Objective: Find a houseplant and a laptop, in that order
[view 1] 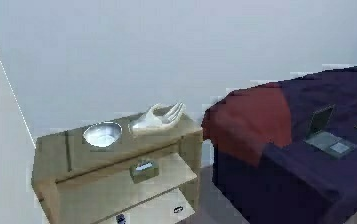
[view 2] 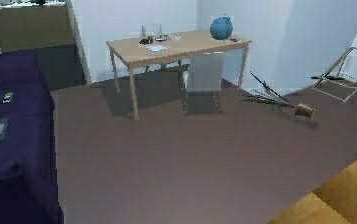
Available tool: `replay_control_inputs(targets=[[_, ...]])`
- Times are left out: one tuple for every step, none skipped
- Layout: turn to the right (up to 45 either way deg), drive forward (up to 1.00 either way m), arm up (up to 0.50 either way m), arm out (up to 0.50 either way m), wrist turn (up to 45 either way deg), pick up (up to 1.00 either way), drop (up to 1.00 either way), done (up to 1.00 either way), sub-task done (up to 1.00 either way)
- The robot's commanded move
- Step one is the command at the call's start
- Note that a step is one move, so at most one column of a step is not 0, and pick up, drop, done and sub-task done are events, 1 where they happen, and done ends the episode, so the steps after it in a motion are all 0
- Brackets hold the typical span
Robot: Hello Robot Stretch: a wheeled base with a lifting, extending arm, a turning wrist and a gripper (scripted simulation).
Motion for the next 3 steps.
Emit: replay_control_inputs(targets=[[0.0, 0.60, 0.00, 0.00, 0.0, 0.00, 0.00, 0.00, 0.00], [45.0, 0.00, 0.00, 0.00, 0.0, 0.00, 0.00, 0.00, 0.00], [45.0, 0.00, 0.00, 0.00, 0.0, 0.00, 0.00, 0.00, 0.00]])
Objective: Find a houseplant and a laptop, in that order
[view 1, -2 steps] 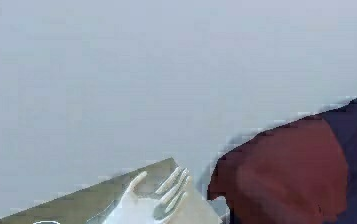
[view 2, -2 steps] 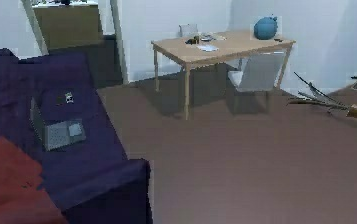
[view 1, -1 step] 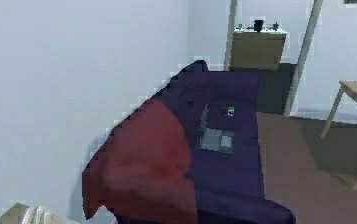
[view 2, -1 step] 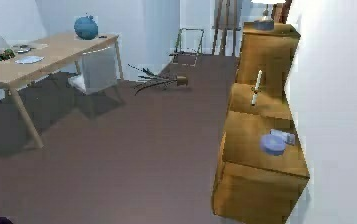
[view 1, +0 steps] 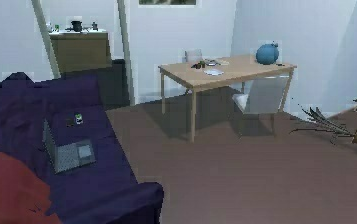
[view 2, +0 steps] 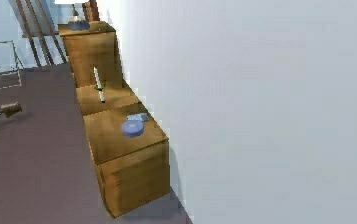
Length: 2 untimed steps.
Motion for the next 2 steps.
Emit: replay_control_inputs(targets=[[24.0, 0.00, 0.00, 0.00, 0.0, 0.00, 0.00, 0.00, 0.00], [0.0, 0.75, 0.00, 0.00, 0.0, 0.00, 0.00, 0.00, 0.00]])
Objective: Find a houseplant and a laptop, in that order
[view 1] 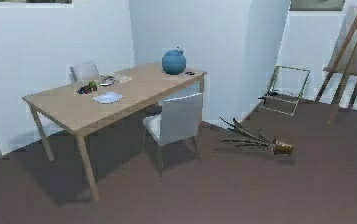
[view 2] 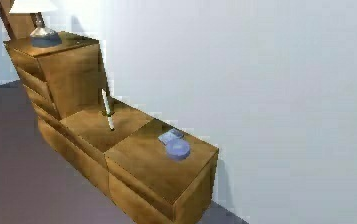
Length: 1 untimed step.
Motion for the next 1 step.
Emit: replay_control_inputs(targets=[[33.0, 0.00, 0.00, 0.00, 0.0, 0.00, 0.00, 0.00, 0.00]])
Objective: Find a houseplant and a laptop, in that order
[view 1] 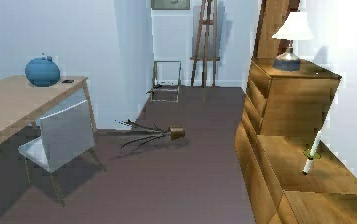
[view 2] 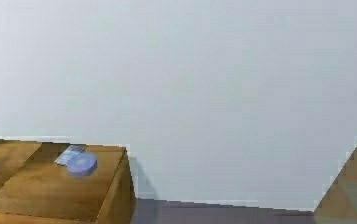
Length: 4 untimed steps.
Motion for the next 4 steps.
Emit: replay_control_inputs(targets=[[0.0, 0.00, 0.00, 0.00, 0.0, 0.00, 0.00, 0.00, 1.00], [-45.0, 0.00, 0.00, 0.00, 0.0, 0.00, 0.00, 0.00, 0.00], [-39.0, 0.00, 0.00, 0.00, 0.0, 0.00, 0.00, 0.00, 0.00], [0.0, 0.30, 0.00, 0.00, 0.0, 0.00, 0.00, 0.00, 0.00]])
